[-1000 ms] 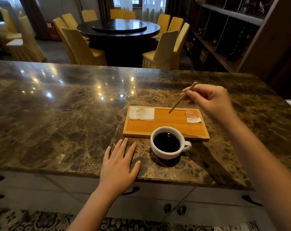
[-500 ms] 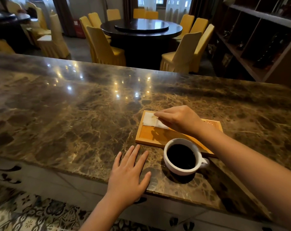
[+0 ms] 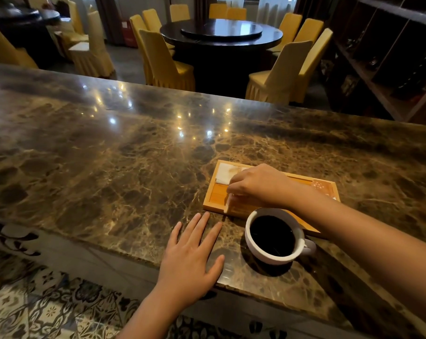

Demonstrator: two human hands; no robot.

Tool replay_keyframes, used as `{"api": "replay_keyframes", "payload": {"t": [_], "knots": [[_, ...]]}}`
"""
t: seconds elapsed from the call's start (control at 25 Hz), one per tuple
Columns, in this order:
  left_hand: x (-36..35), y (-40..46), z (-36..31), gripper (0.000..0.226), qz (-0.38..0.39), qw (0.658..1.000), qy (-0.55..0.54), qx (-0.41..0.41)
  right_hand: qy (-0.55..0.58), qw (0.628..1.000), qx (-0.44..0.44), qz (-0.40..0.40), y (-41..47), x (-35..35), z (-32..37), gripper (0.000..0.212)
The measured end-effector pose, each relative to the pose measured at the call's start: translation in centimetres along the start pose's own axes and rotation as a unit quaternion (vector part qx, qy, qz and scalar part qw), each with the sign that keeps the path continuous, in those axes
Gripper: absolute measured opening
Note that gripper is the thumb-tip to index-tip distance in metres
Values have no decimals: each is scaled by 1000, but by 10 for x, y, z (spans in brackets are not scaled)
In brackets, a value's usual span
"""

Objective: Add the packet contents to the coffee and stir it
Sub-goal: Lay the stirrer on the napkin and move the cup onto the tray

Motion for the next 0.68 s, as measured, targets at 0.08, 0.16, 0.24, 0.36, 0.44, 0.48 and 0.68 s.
{"api": "replay_keyframes", "payload": {"t": [0.08, 0.16, 0.24, 0.36, 0.44, 0.48, 0.68], "knots": [[0, 0, 0, 57, 0, 1000, -1, 0, -7, 1000, -11, 13, 0, -1, 2, 35], [0, 0, 0, 57, -2, 1000, 0, -2, -6, 1000, -19, 11, -3, 1, 3, 38], [0, 0, 0, 57, -3, 1000, 2, -4, 6, 999, -38, 14, -8, 10, 5, 40], [-1, 0, 2, 58, -4, 1000, 4, -3, 14, 996, -78, -38, -27, 30, 14, 37], [-2, 0, 2, 58, -4, 1000, 4, -5, 53, 981, -153, -103, -53, 38, 23, 33], [-2, 0, 2, 58, -4, 1000, 4, -7, 77, 968, -204, -125, -69, 38, 29, 34], [-3, 0, 3, 58, -11, 1000, 4, -17, 210, 872, -409, -164, -138, 7, 64, 40]]}}
Point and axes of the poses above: each hand's wrist, its own y-axis towards the middle knuckle, its own x-axis out of the back of the hand, z = x × y, the point moved 2 cm from there along y, towards the middle knuckle, and after that the axes turned 4 degrees about z, right-handed, at the moved point
